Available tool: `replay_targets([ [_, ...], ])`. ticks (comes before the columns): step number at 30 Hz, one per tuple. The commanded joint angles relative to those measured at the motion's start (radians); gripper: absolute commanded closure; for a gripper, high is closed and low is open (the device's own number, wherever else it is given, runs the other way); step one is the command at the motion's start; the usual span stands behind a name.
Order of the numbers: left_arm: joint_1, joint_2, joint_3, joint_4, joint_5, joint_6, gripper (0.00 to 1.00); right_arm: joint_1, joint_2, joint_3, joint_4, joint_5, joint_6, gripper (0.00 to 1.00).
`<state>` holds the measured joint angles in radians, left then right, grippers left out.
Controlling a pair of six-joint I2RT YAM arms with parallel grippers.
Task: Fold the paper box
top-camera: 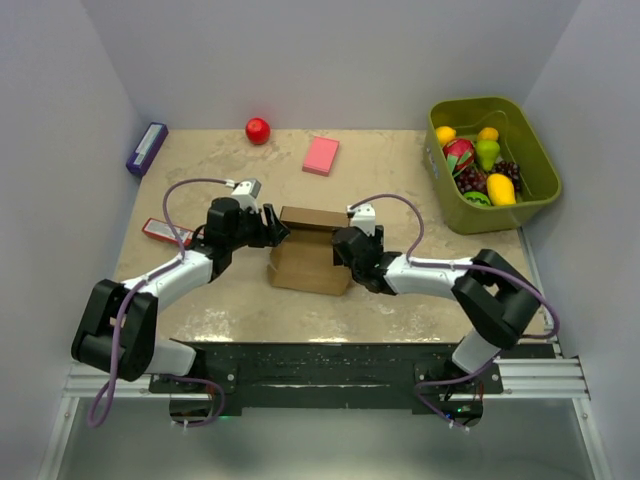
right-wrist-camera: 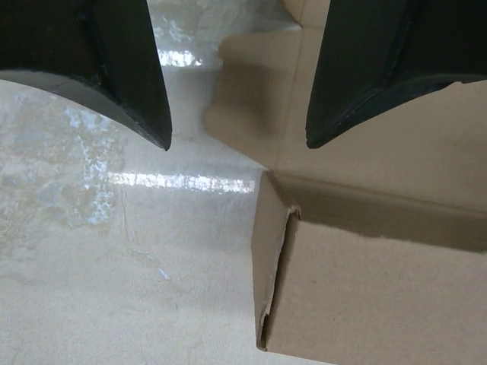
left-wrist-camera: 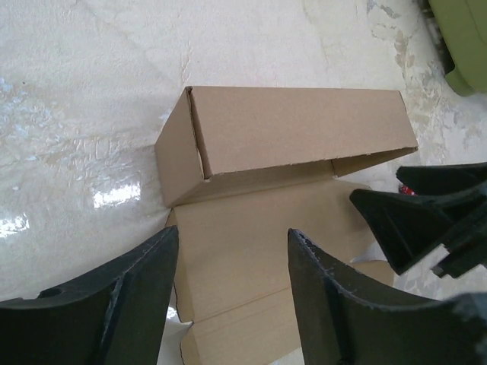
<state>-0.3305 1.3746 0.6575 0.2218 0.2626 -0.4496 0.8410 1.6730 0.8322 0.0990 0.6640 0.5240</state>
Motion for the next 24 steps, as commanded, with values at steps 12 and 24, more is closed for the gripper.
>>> replay_targets([
  [12,-0.001,0.024,0.132,-0.025,-0.003,0.035,0.28,-0.051,-0.187,-0.009,-0.061,-0.141,-0.083,0.26],
  [24,0.117,-0.118,0.051,-0.038,0.228,-0.112,0.16,-0.019,-0.185,0.117,0.025,-0.199,-0.606,0.21],
])
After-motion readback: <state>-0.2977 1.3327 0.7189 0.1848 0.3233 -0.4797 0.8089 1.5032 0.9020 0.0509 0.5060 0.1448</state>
